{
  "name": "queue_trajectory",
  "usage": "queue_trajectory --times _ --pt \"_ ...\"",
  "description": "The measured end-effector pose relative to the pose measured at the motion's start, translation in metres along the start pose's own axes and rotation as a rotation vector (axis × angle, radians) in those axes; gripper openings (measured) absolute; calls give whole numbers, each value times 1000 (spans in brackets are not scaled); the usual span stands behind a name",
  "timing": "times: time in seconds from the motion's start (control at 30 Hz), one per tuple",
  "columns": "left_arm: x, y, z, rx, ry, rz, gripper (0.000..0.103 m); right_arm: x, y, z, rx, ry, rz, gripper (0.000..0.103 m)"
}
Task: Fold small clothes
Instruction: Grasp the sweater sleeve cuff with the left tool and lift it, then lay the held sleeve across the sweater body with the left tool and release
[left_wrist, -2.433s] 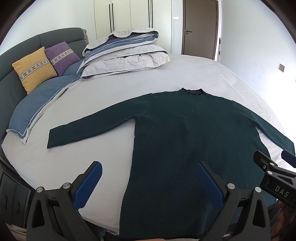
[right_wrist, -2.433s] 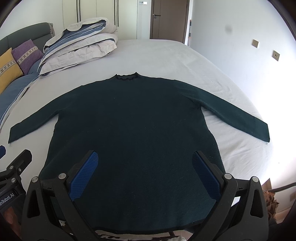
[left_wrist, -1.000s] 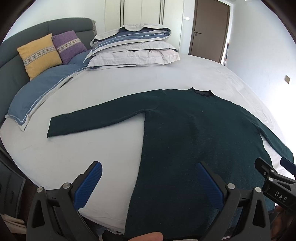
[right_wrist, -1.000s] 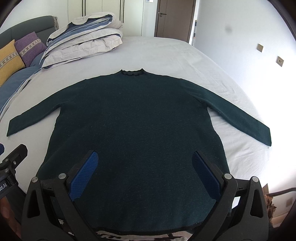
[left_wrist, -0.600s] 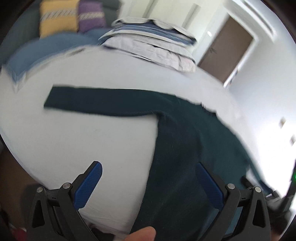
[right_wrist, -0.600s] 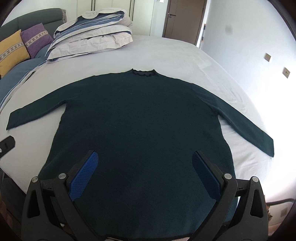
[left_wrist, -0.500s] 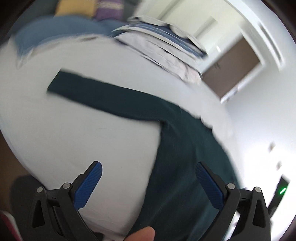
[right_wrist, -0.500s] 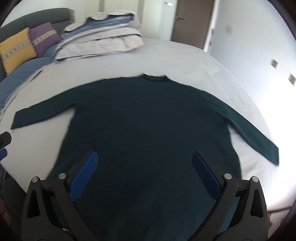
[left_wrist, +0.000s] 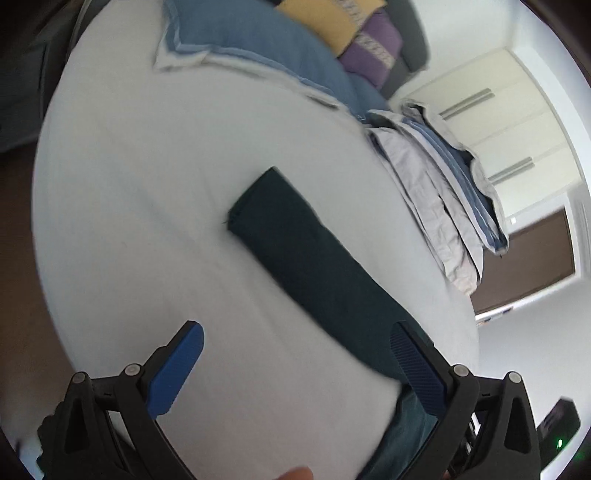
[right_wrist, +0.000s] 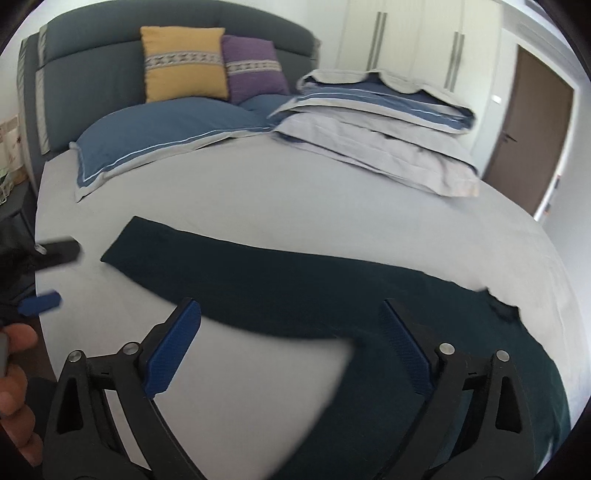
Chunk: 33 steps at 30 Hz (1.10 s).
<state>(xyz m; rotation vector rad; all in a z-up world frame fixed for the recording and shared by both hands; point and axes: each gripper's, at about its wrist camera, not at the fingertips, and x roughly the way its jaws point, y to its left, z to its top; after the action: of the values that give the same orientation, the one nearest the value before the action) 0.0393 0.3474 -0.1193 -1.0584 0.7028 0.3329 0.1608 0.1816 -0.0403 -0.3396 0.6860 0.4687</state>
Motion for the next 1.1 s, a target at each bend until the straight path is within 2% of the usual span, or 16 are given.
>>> queue_trajectory --times 0.07,0.17,0.2,0.3,0.4,0.5,0.6,0.63,0.67,0.7,0.73,0.77,0.8,0.93,1.03,1.1 --pt "15 14 14 -46 -22 3 89 9 6 7 42 0 44 95" --pt "43 39 33 -173 45 -72 87 14 7 -2 111 5 101 95" --pt "45 43 38 -203 32 -95 88 17 6 -6 139 14 112 93" --pt "45 41 50 -207 -8 -114 96 12 -22 -31 233 49 139 82" --pt "54 38 48 -230 -69 -102 101 9 -50 -50 339 53 146 79" --pt "60 27 49 -218 -76 -70 101 -1 -72 -64 408 43 139 78" --pt "65 22 50 -243 -56 -99 97 -18 -93 -77 451 24 129 78" --pt "69 20 52 -249 -60 -99 94 -23 -100 -82 464 19 124 78" --pt "73 17 54 -250 -61 -104 81 -29 -107 -88 477 15 119 78" --pt "77 17 56 -247 -50 -108 61 -35 -115 -93 489 13 114 78" --pt "84 15 57 -246 -27 -111 51 -42 -123 -99 503 10 103 77" --pt "90 14 58 -251 1 -116 28 -48 -131 -103 517 5 99 76" --pt "94 12 59 -247 19 -112 12 -56 -140 -109 532 0 91 76" --pt "85 -25 50 -120 3 -93 8 -88 -188 -145 623 -18 45 74" --pt "82 -76 32 19 13 -107 8 -110 -222 -179 709 -27 6 73" --pt "83 -123 7 152 31 -118 8 -125 -244 -204 767 -33 -25 73"
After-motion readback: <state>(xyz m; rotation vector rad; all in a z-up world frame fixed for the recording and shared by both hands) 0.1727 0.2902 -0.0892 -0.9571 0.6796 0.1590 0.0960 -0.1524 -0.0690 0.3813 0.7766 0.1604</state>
